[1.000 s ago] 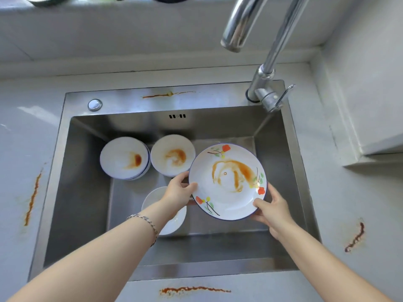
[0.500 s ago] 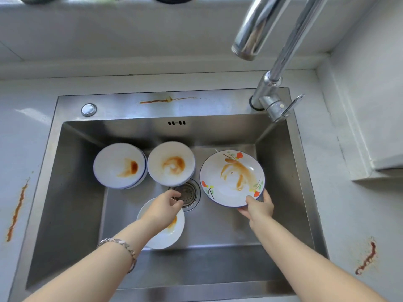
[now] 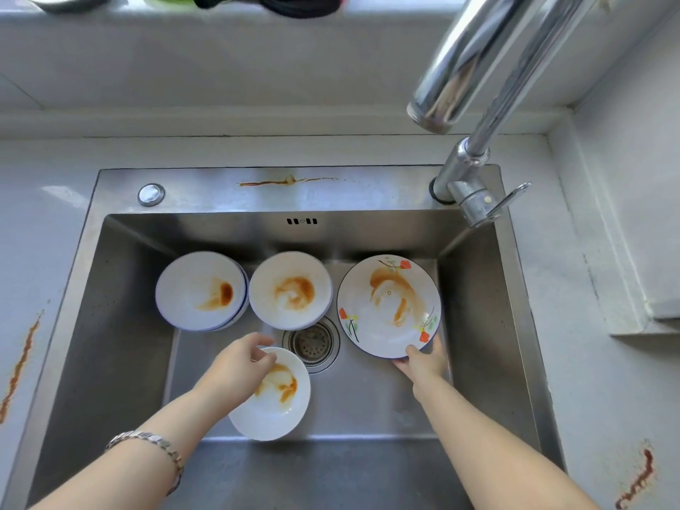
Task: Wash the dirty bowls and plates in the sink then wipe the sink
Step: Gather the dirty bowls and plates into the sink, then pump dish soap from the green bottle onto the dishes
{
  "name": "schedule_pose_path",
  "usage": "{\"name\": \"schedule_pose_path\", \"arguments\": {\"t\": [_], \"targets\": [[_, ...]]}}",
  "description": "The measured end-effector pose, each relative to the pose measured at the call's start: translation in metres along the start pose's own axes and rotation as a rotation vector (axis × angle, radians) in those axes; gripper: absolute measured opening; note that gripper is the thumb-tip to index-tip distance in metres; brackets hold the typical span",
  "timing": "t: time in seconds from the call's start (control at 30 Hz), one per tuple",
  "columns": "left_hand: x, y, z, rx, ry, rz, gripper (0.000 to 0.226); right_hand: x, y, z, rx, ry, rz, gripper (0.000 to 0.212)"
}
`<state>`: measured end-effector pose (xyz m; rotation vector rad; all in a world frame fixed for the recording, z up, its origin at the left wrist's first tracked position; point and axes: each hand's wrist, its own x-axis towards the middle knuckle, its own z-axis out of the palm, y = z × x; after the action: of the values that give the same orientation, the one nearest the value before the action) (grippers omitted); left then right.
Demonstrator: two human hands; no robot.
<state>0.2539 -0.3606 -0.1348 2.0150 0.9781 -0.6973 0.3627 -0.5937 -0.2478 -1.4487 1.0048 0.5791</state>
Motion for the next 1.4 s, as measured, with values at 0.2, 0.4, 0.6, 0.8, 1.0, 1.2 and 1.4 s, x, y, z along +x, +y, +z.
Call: {"name": "schedule_pose_path", "arguments": {"t": [0.2, 0.4, 0.6, 0.8, 1.0, 1.2, 1.4], "targets": [[-0.005, 0.000, -0.012, 0.042, -0.060, -0.024, 0.027, -0.035, -0.005, -0.005, -1.084, -0.183, -0.011, 0.014], [-0.020, 0.015, -0.063, 0.123, -0.039, 0.065, 0.023, -0.119, -0.056, 0.052, -1.466, -0.549, -0.341, 0.018], [-0.039, 0.047, -0.177, 0.142, 0.115, 0.181, 0.015, -0.231, -0.147, 0.140, -1.483, -0.489, -0.788, 0.031], [-0.069, 0.107, -0.292, 0.182, 0.294, 0.388, 0.027, -0.333, -0.256, 0.193, -1.256, -0.293, -1.123, 0.028], [-0.068, 0.144, -0.346, 0.180, 0.338, 0.500, 0.032, -0.380, -0.328, 0.236, -1.001, -0.171, -1.336, 0.049], [-0.034, 0.138, -0.369, 0.206, 0.323, 0.513, 0.031, -0.360, -0.372, 0.296, -1.057, -0.131, -1.408, 0.110], [-0.001, 0.110, -0.386, 0.201, 0.295, 0.488, 0.030, -0.337, -0.392, 0.334, -1.084, -0.133, -1.494, 0.103]]}}
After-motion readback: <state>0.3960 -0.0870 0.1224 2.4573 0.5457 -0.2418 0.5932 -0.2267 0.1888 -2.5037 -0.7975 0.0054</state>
